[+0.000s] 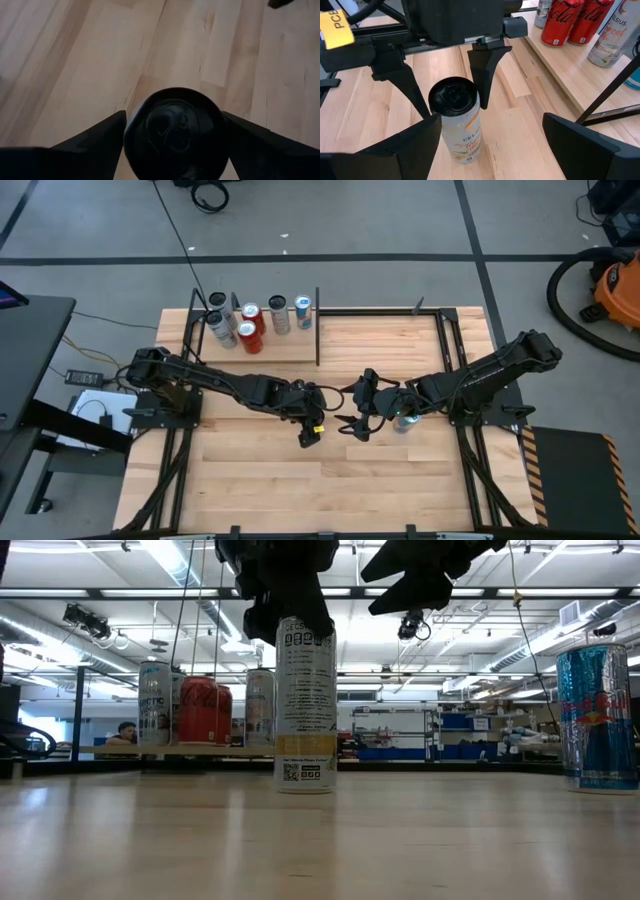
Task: Place canned beverage on shelf
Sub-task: Put the white-yellow soda can on the shelf aligned with the other white-yellow soda can
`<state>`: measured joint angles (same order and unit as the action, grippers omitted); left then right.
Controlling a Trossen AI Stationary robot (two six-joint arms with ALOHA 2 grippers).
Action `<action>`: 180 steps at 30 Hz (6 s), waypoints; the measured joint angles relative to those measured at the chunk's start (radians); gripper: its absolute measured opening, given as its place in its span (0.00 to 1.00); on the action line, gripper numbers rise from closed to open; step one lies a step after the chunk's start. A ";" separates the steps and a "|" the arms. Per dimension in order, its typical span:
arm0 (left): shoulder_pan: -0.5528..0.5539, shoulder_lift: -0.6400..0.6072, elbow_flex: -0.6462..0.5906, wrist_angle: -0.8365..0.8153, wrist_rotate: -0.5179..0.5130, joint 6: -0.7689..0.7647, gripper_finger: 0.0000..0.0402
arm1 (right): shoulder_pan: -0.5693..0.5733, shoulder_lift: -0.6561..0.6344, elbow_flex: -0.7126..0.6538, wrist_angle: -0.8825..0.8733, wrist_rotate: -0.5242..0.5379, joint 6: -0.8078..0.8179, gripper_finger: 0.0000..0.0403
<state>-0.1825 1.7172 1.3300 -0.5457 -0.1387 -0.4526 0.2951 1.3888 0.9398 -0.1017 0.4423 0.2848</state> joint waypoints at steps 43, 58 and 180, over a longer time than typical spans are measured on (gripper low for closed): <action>0.027 -0.005 0.002 -0.064 0.285 1.028 0.68 | 0.000 0.000 0.000 0.003 0.000 -0.016 0.89; 0.030 -0.004 0.001 -0.080 0.351 0.983 0.68 | 0.000 0.000 0.000 0.003 0.000 -0.017 0.89; -0.164 0.058 0.085 -0.160 -0.145 0.042 0.79 | -0.001 0.000 0.001 -0.019 -0.044 -0.017 0.89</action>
<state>-0.3468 1.7756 1.4155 -0.7054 -0.2837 -0.4109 0.2940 1.3891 0.9405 -0.1207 0.3981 0.2676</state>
